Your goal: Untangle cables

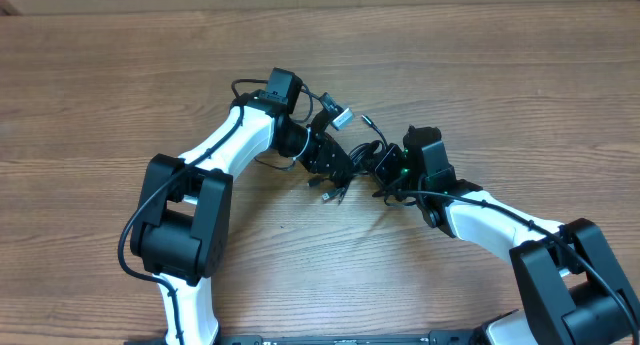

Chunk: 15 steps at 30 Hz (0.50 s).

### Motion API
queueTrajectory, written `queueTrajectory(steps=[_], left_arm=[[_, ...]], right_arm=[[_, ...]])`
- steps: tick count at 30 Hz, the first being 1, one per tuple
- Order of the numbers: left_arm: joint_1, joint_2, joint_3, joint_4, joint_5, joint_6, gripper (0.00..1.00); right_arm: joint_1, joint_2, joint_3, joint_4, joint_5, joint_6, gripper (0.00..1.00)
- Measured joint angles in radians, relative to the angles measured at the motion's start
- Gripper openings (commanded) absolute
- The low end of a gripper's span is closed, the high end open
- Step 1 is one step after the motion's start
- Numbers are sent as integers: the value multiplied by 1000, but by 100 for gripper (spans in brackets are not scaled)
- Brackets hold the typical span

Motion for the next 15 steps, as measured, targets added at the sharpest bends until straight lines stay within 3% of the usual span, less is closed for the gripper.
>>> queueTrajectory(steps=[8, 15], left_arm=[[3, 0, 9, 24, -94, -74, 4], [29, 0, 13, 27, -146, -110, 4]], right_arm=[[-14, 0, 0, -2, -59, -1, 4], [-169, 0, 0, -23, -294, -34, 4]])
